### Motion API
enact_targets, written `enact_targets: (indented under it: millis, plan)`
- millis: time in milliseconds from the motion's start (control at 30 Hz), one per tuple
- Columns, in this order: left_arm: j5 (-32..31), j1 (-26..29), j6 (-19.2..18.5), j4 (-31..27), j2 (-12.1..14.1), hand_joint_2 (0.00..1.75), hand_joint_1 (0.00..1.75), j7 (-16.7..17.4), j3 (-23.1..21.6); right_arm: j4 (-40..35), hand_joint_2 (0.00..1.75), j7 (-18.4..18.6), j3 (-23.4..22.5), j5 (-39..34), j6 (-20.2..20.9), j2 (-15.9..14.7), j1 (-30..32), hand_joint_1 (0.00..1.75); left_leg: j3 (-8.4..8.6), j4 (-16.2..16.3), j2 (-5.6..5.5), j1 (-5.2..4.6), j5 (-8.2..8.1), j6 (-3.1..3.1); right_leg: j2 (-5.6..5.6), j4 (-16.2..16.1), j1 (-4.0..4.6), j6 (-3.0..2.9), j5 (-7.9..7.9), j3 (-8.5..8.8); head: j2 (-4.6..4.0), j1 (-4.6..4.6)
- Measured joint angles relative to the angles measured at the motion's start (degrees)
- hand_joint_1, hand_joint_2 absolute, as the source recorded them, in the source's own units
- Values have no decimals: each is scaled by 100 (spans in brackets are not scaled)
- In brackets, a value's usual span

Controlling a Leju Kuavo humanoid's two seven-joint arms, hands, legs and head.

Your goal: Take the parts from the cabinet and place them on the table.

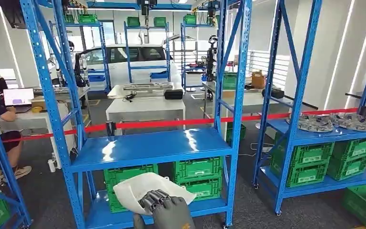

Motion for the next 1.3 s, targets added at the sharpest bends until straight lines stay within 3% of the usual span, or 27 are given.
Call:
enact_targets:
  millis: [33, 67, 100, 167, 200, 233, 300, 467, 533, 567, 600, 633, 700, 733, 767, 800, 833, 867, 900, 933, 967, 1067, 1100, 1167, 1233, 1267, 1300]
  plan:
    - [-17, 1, -43, -2, 8, 175, 0, -69, 0, 9, 175, 2, 6, -4, 17, 7, 5, 175, -14, -4, 3, 4, -42, 2, -6, -43, -12, -15, 14, 9, 0, 11]
    - [-39, -1, -72, -2, 7, 175, 0, -146, 0, 9, 175, 0, 9, -7, 22, 13, -2, 175, -11, -14, 2, 2, -170, 111, -9, -43, -12, -9, 46, -8, 0, 4]
    - [-55, -1, -105, -2, 4, 175, 0, -208, -2, 11, 175, 0, 11, -4, 42, 26, 0, 175, -18, -38, 1, 0, -191, 136, -11, -43, -8, -43, 67, -21, 0, -2]
    - [-100, -6, -105, -4, 24, 175, 0, -229, -9, 11, 175, -17, 13, 9, 98, 57, 0, 175, -35, -79, 0, 2, -146, 121, -13, -42, 5, -93, 114, -43, 0, -6]
    - [-103, -9, -98, -4, 33, 175, 0, -227, -18, 11, 175, -24, 15, 15, 114, 66, 1, 175, -32, -111, -5, 3, -44, 128, -12, -40, 10, -109, 132, -58, 0, -9]
    - [-107, -9, -96, -7, 42, 175, 0, -227, -22, 11, 175, -28, 17, 18, 129, 70, 1, 175, 3, -164, -8, 7, 183, 130, -12, -28, 21, -127, 145, -77, 0, -9]
    - [-109, -14, -92, -4, 44, 175, 0, -227, -28, 11, 175, -33, 20, 22, 148, 74, 6, 175, -20, -209, -20, 23, 260, -55, -12, -23, 25, -137, 183, -124, 0, -9]
    - [-107, -14, -66, -4, 39, 175, 0, -227, -33, 13, 175, -50, 24, 35, 168, 85, 5, 175, -64, -223, -29, 24, 300, -72, -13, -19, 27, -139, 216, -173, 0, -9]
    - [-83, -22, -35, -4, 52, 175, 0, -227, -33, 13, 175, -68, 26, 57, 192, 113, 6, 175, -66, -247, -39, -9, 276, 36, -33, -109, -26, -52, 263, -141, 0, -9]
    - [-81, -27, -26, -4, 44, 175, 0, -221, -33, 7, 175, -83, 26, 67, 192, 150, 9, 175, 37, -426, -43, -8, 338, 114, -30, -204, 20, -14, 297, -76, 0, -24]
    - [-72, -36, -24, -4, 41, 175, 0, -203, -31, 9, 175, -94, 28, 88, 190, 151, 27, 175, 132, -592, -43, 62, 430, 102, -23, -108, 6, -15, 237, -70, 0, -22]
    - [-52, -47, -11, -4, 39, 175, 0, -179, -31, 9, 175, -114, 33, 114, 192, 151, 11, 175, 148, -662, -46, 81, 465, 136, -18, 103, 8, 9, 13, -165, 0, -13]
    - [-46, -50, 5, -2, 39, 175, 0, -157, -31, 11, 175, -129, 37, 153, 190, 135, 44, 175, 84, -652, -80, 107, 531, 108, -14, 939, -40, 86, -519, -528, 0, 2]
    - [-44, -36, 7, -2, 39, 175, 0, -155, -31, 11, 175, -136, 39, 162, 190, 120, 81, 175, 28, -634, -106, 123, 549, 82, -14, 1319, -79, 133, -694, -697, 0, 11]
    - [-39, -18, 15, 0, 39, 175, 0, -153, -31, 11, 175, -138, 42, 162, 192, 111, 106, 175, -30, -607, -132, 144, 571, 50, -16, 1433, -111, 171, -709, -739, 0, 7]
    - [-39, -2, 22, 2, 39, 175, 0, -153, -31, 11, 175, -138, 42, 166, 194, 103, 121, 175, -95, -566, -161, 171, 591, 18, -16, 1301, -144, 207, -610, -650, 0, 11]
    - [-39, 11, 24, 4, 39, 175, 0, -151, -31, 11, 175, -142, 42, 179, 194, 98, 123, 175, -181, -497, -194, 211, 608, -24, -15, 920, -184, 247, -419, -429, 0, 11]
    - [-39, 13, 29, 9, 37, 175, 0, -157, -31, 11, 175, -149, 42, 188, 194, 98, 119, 175, -299, -380, -243, 257, 617, -89, 23, 327, -235, 305, -204, -78, 0, 13]
    - [-41, 11, 33, 11, 39, 175, 0, -164, -31, 11, 175, -153, 41, 190, 194, 98, 116, 175, -401, -256, -282, 288, 619, -155, 93, -4, -275, 349, -163, 59, 0, 18]
    - [-41, 17, 42, 0, 72, 175, 0, -170, -28, 9, 175, -153, 48, 190, 197, 98, 153, 175, -452, -188, -322, 245, 605, -244, 221, 145, -201, 321, -202, -71, 2, 18]
    - [-42, 18, 46, 4, 57, 175, 0, -192, -28, 6, 175, -162, 48, 194, 192, 96, 161, 175, -469, -147, -361, 256, 559, -278, 189, 233, -205, 134, -165, -104, 0, 25]
    - [-41, 48, 55, 18, 39, 175, 0, -227, -28, 9, 175, -168, 50, 199, 201, 103, 164, 175, -475, -292, -394, 284, 656, -380, 59, 254, -184, -37, -112, -120, 0, -2]
    - [-41, 68, 57, 24, 39, 175, 0, -227, -28, 9, 175, -168, 50, 201, 203, 107, 148, 175, -493, -243, -348, 292, 635, -374, 3, 240, -192, -104, -43, -151, 0, -9]
    - [-41, 74, 55, 24, 46, 175, 0, -234, -28, 9, 175, -168, 50, 212, 212, 116, 139, 175, -766, 514, -137, 248, -48, -299, -70, 218, -162, -154, 26, -204, 0, -22]
    - [-48, 55, 57, 24, 46, 175, 0, -242, -28, 13, 175, -170, 50, 210, 218, 109, 144, 175, -1073, 1500, -97, 204, -590, -280, -181, 222, -118, -172, 66, -269, 0, -33]
    - [-55, 57, 55, 24, 46, 175, 0, -221, -28, 17, 175, -181, 50, 199, 225, 98, 144, 175, -1100, 1774, -89, 186, -721, -256, -241, 225, -93, -175, 74, -292, 0, -33]
    - [-61, 60, 59, 24, 46, 175, 0, -194, -28, 24, 175, -188, 50, 190, 231, 96, 142, 175, -973, 1731, -87, 164, -714, -224, -297, 225, -74, -175, 78, -303, 0, -35]
